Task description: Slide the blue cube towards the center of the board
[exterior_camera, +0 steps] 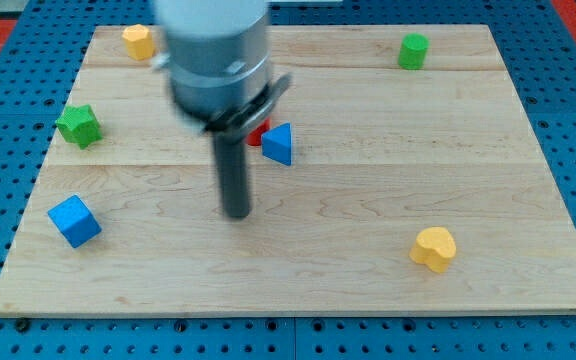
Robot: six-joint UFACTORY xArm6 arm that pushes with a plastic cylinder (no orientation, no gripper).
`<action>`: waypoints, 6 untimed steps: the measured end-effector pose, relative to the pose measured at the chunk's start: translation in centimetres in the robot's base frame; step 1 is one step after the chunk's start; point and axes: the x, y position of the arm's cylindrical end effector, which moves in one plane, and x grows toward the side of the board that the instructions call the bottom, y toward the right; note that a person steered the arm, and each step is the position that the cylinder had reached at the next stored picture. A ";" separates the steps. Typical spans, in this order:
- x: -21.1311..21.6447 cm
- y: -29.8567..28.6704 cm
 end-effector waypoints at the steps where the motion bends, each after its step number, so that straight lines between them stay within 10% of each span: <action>1: 5.9 -11.2; 2: 1.4 -18.9; 3: -3.7 -13.3; 6: 3.9 -10.0</action>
